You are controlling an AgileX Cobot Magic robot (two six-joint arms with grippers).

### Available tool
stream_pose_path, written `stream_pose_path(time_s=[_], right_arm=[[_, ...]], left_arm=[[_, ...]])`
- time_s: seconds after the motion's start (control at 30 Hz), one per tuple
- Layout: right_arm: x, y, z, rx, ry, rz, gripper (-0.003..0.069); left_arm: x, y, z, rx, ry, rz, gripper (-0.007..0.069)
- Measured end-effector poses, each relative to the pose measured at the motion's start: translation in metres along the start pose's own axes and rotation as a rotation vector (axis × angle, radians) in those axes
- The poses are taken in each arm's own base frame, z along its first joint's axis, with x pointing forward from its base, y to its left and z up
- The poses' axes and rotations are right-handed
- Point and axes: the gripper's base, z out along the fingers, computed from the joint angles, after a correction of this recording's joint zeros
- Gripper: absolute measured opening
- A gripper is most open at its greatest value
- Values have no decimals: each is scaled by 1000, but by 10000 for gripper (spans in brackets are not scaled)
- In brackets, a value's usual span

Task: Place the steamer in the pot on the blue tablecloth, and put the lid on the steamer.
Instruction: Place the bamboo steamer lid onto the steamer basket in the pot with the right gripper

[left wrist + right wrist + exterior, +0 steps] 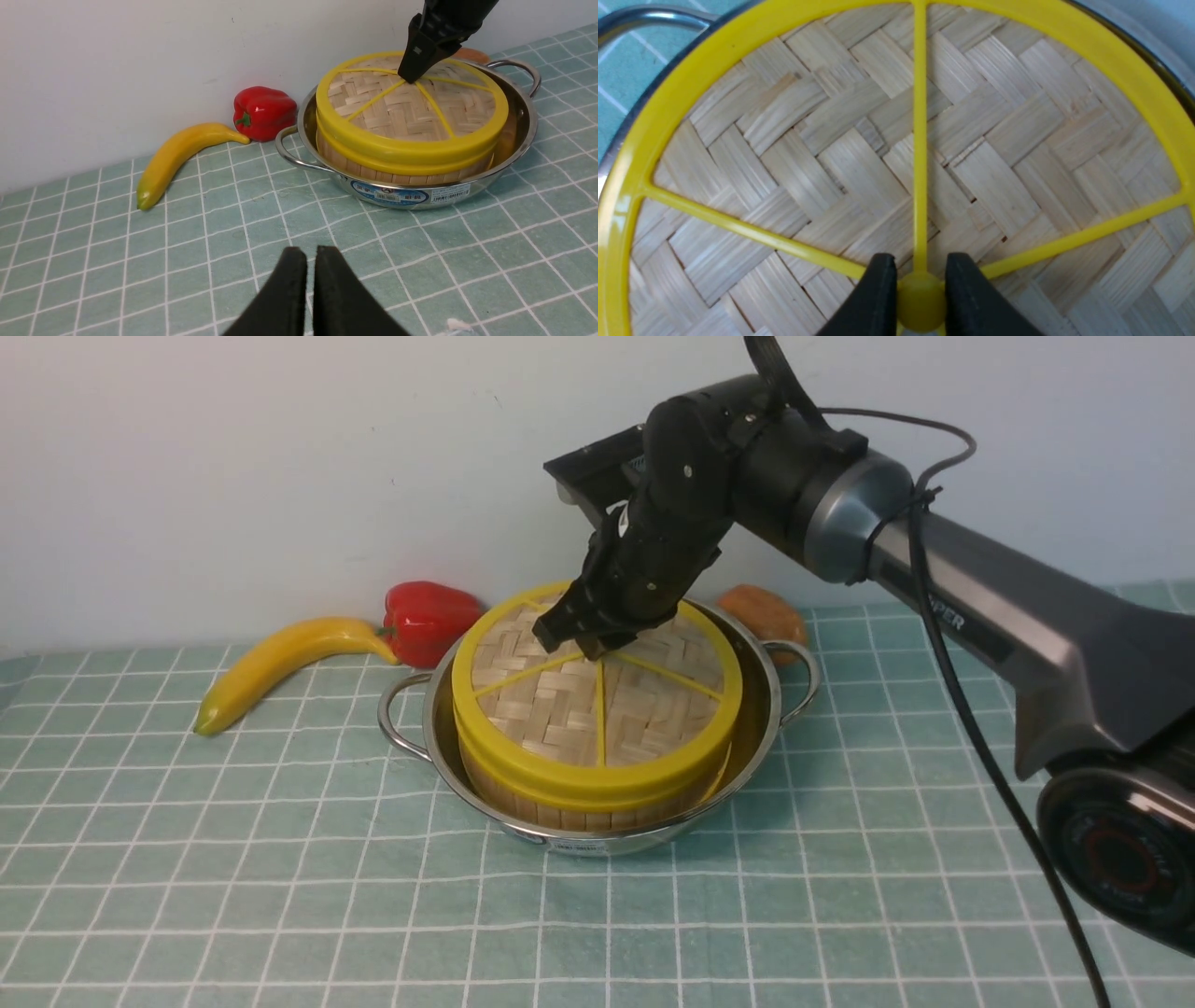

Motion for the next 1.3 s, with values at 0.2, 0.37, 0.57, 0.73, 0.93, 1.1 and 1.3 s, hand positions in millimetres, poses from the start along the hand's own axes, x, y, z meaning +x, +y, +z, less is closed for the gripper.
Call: stream_pose_path(time_s=[0.2,0.37,0.57,0.73,0.93,1.1,1.3], right_arm=[[1,1,2,-10,13,1,147],[1,1,2,-16,12,-9,147],[1,1,2,-17,13,-14,147],[1,1,2,-17,13,-14,165],[0,2,0,-17,14,-15,293],[-15,5,-33,-22,-55,-19,425],[-32,12,-158,6,-284,-50,443]], left_arm=[[0,0,0,0,0,0,22],[0,0,0,0,0,0,22],[0,0,0,0,0,0,22],[0,0,0,0,0,0,22],[0,0,0,0,0,0,22],[0,0,0,-3,-2,3,22],[-7,4,0,-42,-82,33,22]])
